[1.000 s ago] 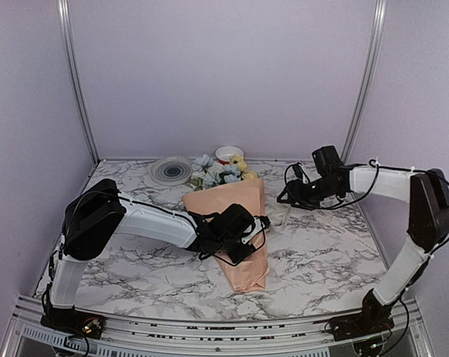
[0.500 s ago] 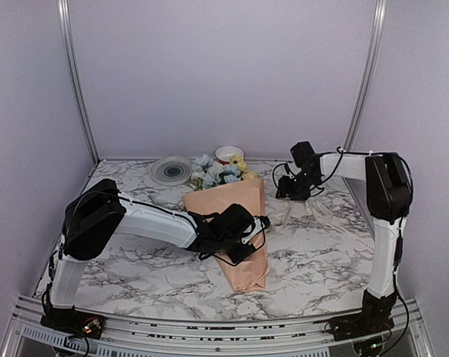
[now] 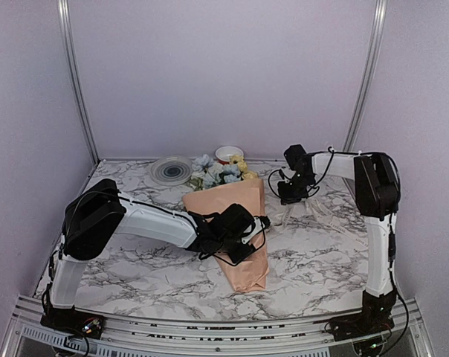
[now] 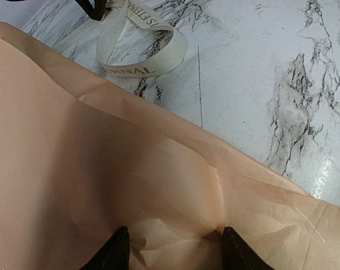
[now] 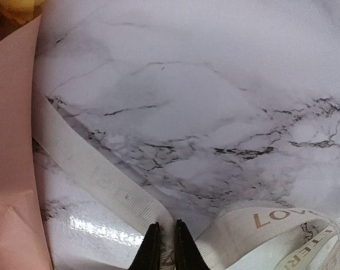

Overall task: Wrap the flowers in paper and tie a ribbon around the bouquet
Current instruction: Pick up the ribbon from the center of the board.

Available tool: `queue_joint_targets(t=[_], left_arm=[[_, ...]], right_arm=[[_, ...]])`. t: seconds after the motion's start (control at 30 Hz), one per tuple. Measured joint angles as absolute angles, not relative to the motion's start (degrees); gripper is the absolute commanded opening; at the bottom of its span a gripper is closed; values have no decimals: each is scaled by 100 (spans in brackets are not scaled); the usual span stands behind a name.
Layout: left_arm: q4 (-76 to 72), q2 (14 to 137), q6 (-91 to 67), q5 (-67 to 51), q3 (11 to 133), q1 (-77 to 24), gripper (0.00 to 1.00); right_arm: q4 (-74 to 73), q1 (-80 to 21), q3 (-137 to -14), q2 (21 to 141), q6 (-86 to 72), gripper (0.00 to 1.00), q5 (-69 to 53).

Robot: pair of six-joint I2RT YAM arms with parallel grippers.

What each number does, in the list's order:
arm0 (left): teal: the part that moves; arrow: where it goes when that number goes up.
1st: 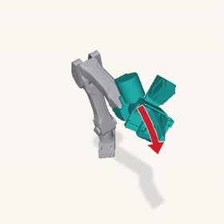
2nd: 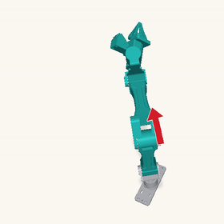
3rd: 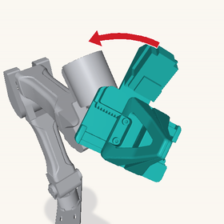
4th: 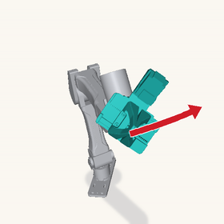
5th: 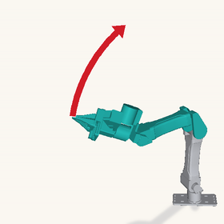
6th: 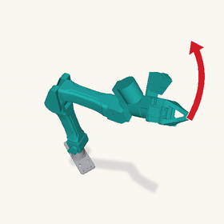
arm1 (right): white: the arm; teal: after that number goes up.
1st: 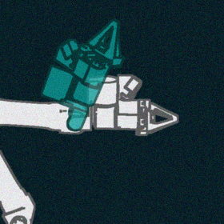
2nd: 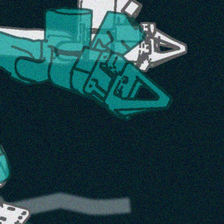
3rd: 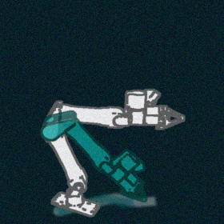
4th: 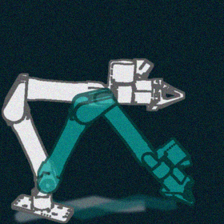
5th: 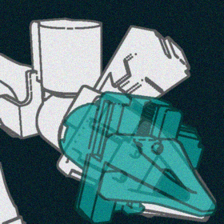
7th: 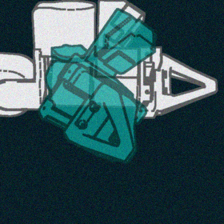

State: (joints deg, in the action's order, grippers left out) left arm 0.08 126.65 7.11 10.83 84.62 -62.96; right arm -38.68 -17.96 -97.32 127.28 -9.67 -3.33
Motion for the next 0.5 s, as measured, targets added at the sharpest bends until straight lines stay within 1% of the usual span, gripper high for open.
queue_joint_targets(t=[0.03, 0.27, 0.5], left_arm=[[10, 12665, 711, 1083, 8462, -6296, 56], [10, 12663, 711, 1068, 8462, -6296, 58], [19, 12663, 897, 1109, 8462, -6381, 58]], right_arm=[[-3896, -1796, -9732, 12728, -987, 0, -325], [-3981, -1809, -9732, 12715, -952, 0, -156], [-4077, -1791, -9723, 12446, -982, 0, 475]])
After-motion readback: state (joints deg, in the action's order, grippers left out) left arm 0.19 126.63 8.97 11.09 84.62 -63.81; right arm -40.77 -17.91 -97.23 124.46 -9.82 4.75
